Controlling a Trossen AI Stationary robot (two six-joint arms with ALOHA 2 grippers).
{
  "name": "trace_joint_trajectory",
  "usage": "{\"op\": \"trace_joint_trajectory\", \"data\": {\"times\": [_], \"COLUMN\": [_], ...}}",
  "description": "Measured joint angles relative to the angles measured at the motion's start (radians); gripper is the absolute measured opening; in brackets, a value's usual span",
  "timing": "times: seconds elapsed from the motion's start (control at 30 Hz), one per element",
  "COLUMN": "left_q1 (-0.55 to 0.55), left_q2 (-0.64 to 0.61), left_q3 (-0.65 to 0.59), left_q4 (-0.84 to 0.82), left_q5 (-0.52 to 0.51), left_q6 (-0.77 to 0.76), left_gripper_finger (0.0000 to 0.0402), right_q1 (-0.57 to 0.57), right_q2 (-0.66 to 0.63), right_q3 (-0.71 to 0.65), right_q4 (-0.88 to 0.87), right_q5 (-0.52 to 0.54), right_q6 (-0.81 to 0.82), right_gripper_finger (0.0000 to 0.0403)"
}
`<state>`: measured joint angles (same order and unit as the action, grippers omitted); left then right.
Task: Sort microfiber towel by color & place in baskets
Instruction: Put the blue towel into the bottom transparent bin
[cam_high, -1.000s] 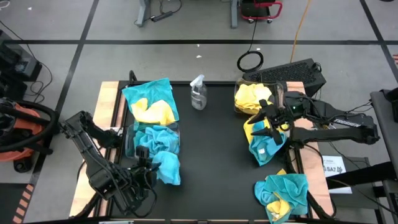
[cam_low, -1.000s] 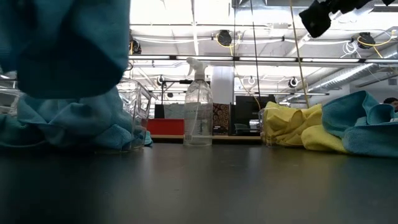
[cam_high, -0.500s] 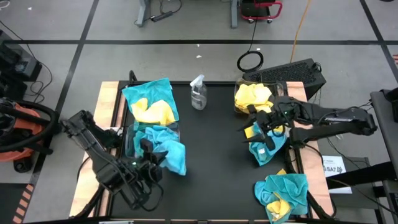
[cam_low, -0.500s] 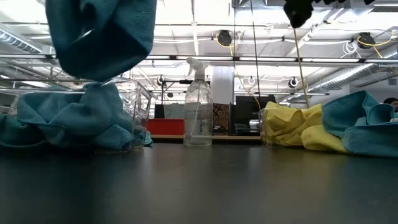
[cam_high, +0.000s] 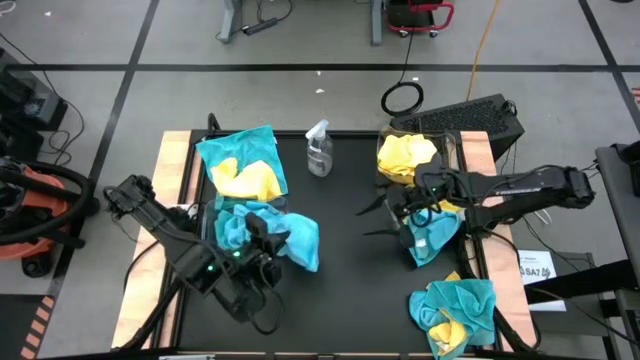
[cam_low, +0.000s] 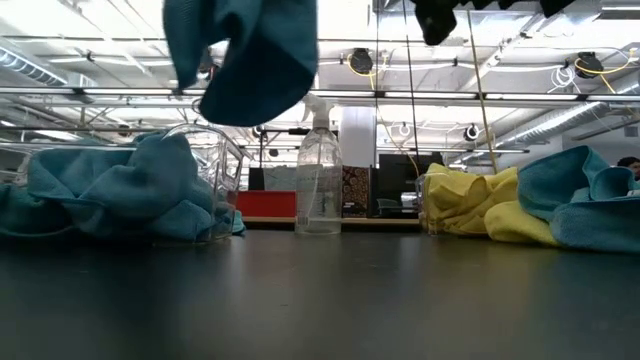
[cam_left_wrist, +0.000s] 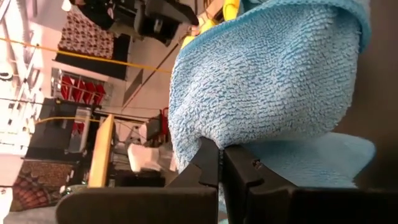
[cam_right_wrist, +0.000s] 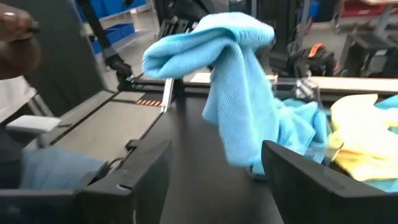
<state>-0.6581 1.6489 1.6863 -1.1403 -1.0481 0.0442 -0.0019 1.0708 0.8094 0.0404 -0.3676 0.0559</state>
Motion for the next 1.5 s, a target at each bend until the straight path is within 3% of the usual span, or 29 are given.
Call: {"op": "trace_joint_trajectory", "data": {"times": [0.47,0.77,1.17,1.3,1.5], "left_q1": [0.128,0.181,0.254,0.271,0.286], "left_q2": [0.0,0.0,0.0,0.0,0.0], "left_q3": [0.0,0.0,-0.001,-0.001,-0.001], "left_q4": [0.325,0.474,0.539,0.536,0.528], "left_q5": [0.135,0.25,0.418,0.477,0.496], "left_q6": [0.348,0.48,0.499,0.504,0.493], "left_gripper_finger": [0.0001,0.0001,0.0001,0.0001,0.0001], "right_q1": [0.025,0.034,0.065,0.067,0.082], "right_q2": [0.135,0.228,0.316,0.316,0.316], "right_q3": [0.0,0.0,0.0,0.0,0.0], "right_q4": [0.247,0.355,0.481,0.481,0.478], "right_q5": [0.085,0.105,0.1,0.103,0.104], "right_q6": [-0.026,-0.03,-0.033,-0.035,-0.048], "right_gripper_finger": [0.0356,0.0354,0.0351,0.0322,0.0207]}}
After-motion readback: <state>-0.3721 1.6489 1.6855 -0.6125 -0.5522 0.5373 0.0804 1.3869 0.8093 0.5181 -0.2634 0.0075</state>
